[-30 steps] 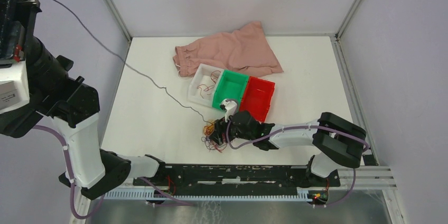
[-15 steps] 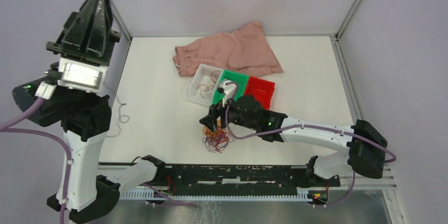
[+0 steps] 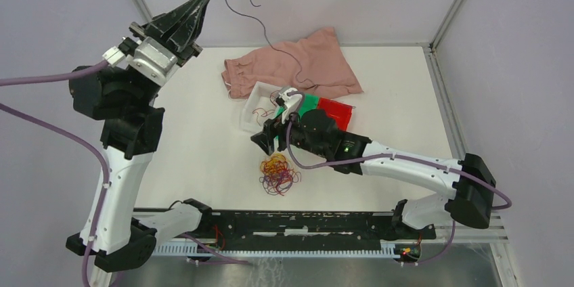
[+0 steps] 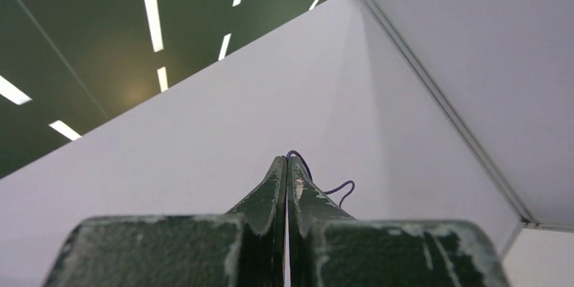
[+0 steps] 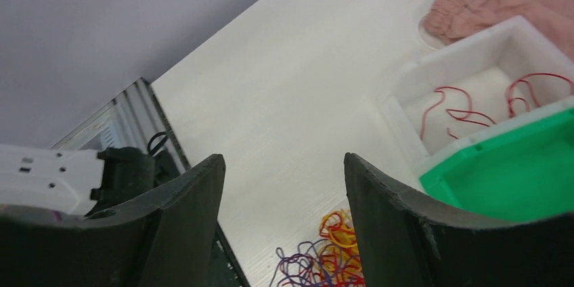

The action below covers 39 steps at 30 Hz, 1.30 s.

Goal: Untangle the cables

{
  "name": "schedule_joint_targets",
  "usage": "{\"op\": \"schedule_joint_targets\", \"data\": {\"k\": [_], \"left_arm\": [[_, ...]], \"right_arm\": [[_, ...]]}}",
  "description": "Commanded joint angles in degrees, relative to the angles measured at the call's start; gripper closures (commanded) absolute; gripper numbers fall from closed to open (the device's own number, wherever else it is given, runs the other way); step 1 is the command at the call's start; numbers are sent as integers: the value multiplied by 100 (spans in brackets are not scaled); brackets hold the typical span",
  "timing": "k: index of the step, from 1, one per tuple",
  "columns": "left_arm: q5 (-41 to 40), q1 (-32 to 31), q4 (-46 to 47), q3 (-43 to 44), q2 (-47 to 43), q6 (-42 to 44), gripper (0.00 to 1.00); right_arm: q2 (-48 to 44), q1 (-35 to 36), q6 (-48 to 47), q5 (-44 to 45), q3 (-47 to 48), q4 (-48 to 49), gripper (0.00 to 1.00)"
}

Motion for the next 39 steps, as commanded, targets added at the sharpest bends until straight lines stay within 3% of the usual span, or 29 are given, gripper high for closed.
{"op": "schedule_joint_targets", "data": {"k": [1, 5, 13, 28, 39], "left_arm": [[419, 14, -112, 152, 201, -860, 97], [691, 5, -215, 112, 388, -1371, 97], [745, -61, -6, -149, 489, -1363, 97], [638, -140, -88, -296, 483, -1161, 97], [631, -257, 30, -69, 770, -1230, 97]], "right_arm": [[60, -287, -227, 1188, 406, -346, 29], [-20, -886, -29, 1096, 317, -277, 31], [-284, -1536, 43, 578, 55, -153, 31], [-87, -1702, 373, -70, -259, 118, 33], [340, -1707, 629, -249, 131, 243, 31]]}}
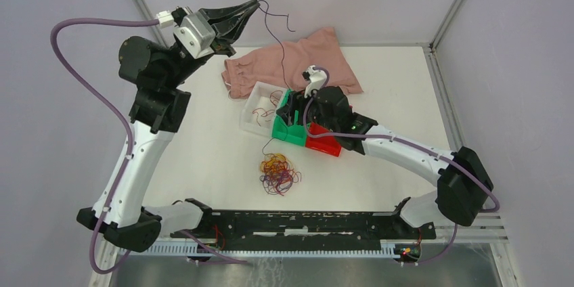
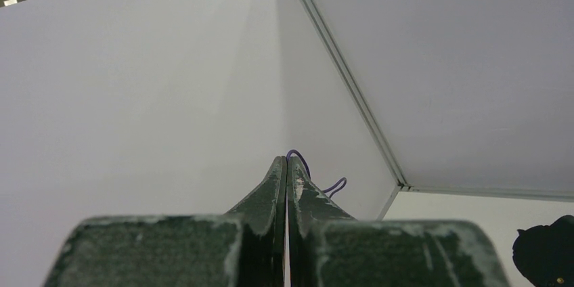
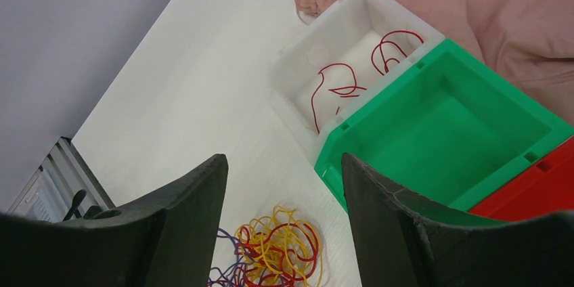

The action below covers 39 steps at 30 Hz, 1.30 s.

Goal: Untangle the cables

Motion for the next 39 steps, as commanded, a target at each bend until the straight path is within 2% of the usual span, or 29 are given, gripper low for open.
{"op": "schedule_joint_targets", "data": {"k": [1, 5, 8, 15, 22, 29, 35, 37, 39], "left_arm": [[-24, -131, 228, 165, 109, -72, 97], [-110, -275, 373, 29, 231, 144, 97], [-149, -372, 347, 240, 477, 388, 97], [-227, -458, 269, 1423, 1050, 1090, 97], [-308, -537, 1089, 1543, 1046, 2086, 97], [-324, -723, 1721, 1805, 1224, 2829, 97], [-420, -860, 2758, 2201, 1492, 3498, 97], [-462, -874, 2562, 2393, 1529, 3452, 97], [-444, -881, 2371, 2229, 1427, 3469, 97]], "right_arm": [[51, -25, 123, -14, 371, 331, 31], [19, -29, -2, 541, 488, -25, 31], [28, -48, -36, 710, 664, -220, 31], [47, -60, 10, 259, 1100, -536, 31], [-230, -68, 78, 531, 629, -411, 26], [-160, -77, 214, 371, 641, -475, 26], [-229, -77, 253, 421, 492, -561, 25], [-275, -77, 292, 451, 413, -537, 25], [-311, -77, 314, 530, 328, -521, 25]]}}
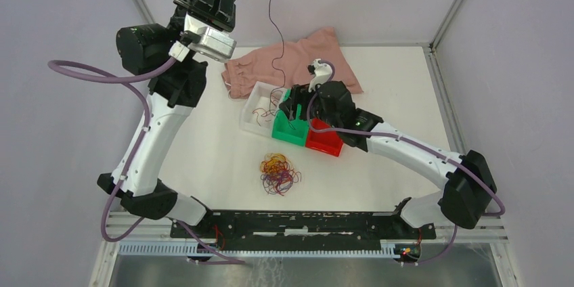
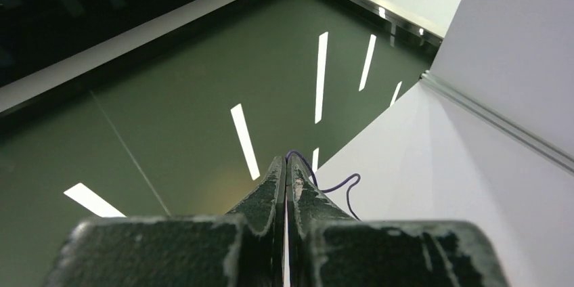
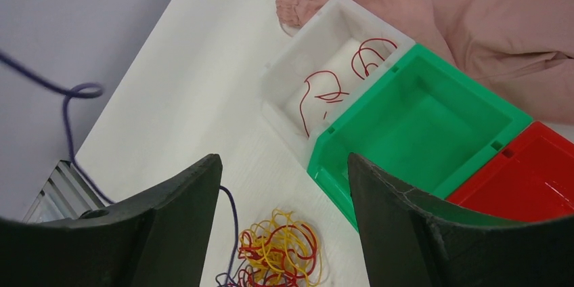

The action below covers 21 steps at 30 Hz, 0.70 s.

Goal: Untangle the cables

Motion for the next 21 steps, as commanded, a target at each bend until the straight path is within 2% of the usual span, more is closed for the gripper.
{"op": "schedule_joint_targets", "data": {"k": [1, 10, 21], "left_arm": [[-153, -37, 215, -98, -185, 452, 97], [-132, -133, 214, -1631, -640, 590, 97], [-209, -194, 112, -2242, -762, 623, 97]], "right_arm": [[-262, -25, 100, 173, -156, 91, 25], [-351, -63, -122, 717, -3, -342, 24], [-450, -287, -312, 1009, -63, -572, 23]]}}
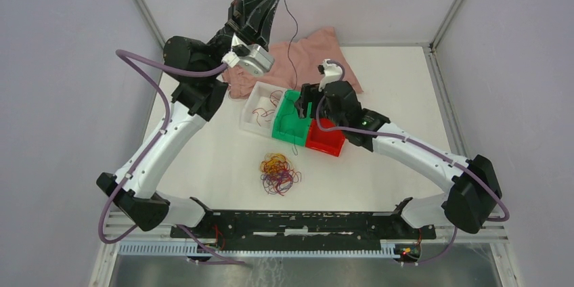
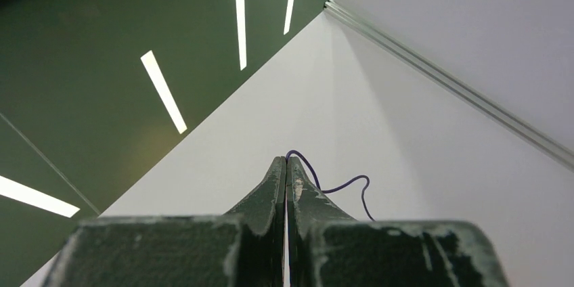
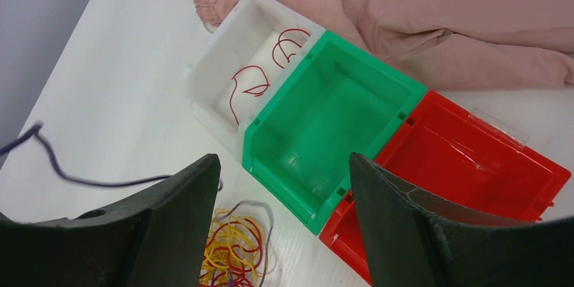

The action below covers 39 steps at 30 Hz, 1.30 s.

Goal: Untangle the cables

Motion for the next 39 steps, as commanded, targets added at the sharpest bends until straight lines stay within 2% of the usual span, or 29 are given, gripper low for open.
{"op": "schedule_joint_targets", "data": {"k": [1, 9, 16, 27, 39], "left_arm": [[-161, -57, 157, -61, -210, 244, 97], [-424, -66, 202, -227, -145, 216, 97], [-360, -61, 217, -822, -121, 789, 97], [-890, -62, 169, -849, 449, 1081, 97], [-1384, -63, 114, 452, 1365, 1135, 97]], "right_arm": [[-203, -125, -124, 248, 118, -3, 23], [-32, -435, 51, 94, 381, -465, 23], [-160, -597, 230, 152, 191, -605, 24], [-480, -765, 307, 252, -27, -712, 26], [-684, -892, 321, 208, -124, -734, 31]]}}
